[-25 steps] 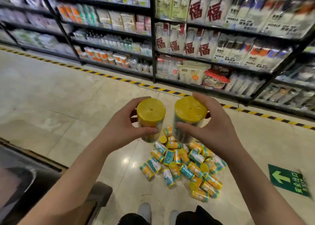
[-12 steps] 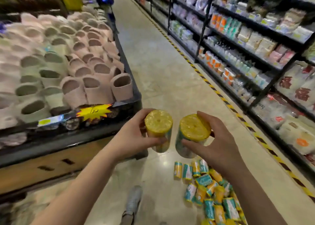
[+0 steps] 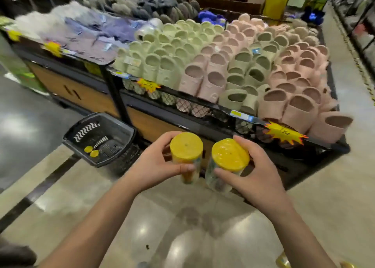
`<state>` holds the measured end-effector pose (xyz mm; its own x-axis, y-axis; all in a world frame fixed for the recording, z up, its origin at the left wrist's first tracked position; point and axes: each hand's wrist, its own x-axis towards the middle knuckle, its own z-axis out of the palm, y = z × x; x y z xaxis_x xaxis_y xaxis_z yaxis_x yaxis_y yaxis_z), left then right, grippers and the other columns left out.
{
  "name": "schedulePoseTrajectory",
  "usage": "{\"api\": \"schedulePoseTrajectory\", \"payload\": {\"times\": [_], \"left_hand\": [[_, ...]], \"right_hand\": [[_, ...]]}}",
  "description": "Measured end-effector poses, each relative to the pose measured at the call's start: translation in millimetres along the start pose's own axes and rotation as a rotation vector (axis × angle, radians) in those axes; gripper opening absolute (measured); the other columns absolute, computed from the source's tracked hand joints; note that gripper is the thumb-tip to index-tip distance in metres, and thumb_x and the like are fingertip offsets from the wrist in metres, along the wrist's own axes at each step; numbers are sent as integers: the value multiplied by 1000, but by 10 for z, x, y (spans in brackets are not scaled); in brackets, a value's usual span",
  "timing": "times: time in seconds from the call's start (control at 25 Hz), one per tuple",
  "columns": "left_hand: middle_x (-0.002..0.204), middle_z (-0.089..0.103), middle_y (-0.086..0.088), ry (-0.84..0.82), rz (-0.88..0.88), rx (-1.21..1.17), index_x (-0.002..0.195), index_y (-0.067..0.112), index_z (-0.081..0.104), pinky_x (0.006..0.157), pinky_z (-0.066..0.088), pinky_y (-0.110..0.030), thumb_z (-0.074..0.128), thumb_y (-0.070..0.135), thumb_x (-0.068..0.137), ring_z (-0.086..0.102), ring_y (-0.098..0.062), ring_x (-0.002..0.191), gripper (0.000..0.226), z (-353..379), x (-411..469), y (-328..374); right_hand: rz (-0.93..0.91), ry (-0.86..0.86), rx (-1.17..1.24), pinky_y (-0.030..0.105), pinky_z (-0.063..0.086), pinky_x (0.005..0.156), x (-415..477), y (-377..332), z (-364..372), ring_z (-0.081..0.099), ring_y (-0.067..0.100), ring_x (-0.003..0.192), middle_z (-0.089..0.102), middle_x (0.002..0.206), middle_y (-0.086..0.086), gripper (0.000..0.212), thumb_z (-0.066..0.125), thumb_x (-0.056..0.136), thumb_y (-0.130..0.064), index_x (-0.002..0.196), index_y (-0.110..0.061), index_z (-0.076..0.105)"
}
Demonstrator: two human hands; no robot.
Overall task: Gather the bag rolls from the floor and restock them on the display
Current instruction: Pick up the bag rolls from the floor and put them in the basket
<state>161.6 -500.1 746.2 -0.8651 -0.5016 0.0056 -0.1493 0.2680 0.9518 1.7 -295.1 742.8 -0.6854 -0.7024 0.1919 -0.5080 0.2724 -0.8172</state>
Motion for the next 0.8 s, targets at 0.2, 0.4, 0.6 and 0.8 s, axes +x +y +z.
{"api": "schedulePoseTrajectory", "payload": {"times": [0.2, 0.4, 0.6, 0.8], "left_hand": [[122, 67, 15, 192, -63, 57, 130, 37, 56, 99, 52, -31, 93, 35, 66, 63, -4, 115, 74, -1747, -520, -604], [120, 66, 19, 360, -149, 33, 127, 40, 55, 96, 49, -18, 90, 38, 65, 62, 1, 114, 72, -2989, -795, -997], [119, 68, 13, 484, -202, 38, 128, 35, 58, 97, 53, -31, 93, 31, 69, 64, -5, 113, 68, -3932, -628, -1451], [113, 69, 10, 493, -271, 46, 125, 28, 57, 87, 54, -18, 91, 19, 73, 66, -2, 101, 63, -4897, 140, -1851]], "right_hand": [[-86, -191, 80, 16, 41, 93, 566, -922, 1728, 51, -8, 122, 53, 132, -30, 86, 85, 59, -62, 136, -45, 51], [-147, -345, 100, 20, 43, 98, 1030, -1584, 2959, 50, -10, 121, 53, 132, -29, 83, 91, 64, -48, 137, -44, 52], [-201, -485, 117, 12, 40, 90, 1674, -1920, 3962, 49, -13, 120, 52, 133, -32, 85, 89, 65, -53, 139, -47, 48], [-215, -513, 110, 7, 37, 86, 2684, -2075, 4939, 45, -18, 117, 50, 132, -29, 88, 89, 64, -52, 140, -46, 46]]}}
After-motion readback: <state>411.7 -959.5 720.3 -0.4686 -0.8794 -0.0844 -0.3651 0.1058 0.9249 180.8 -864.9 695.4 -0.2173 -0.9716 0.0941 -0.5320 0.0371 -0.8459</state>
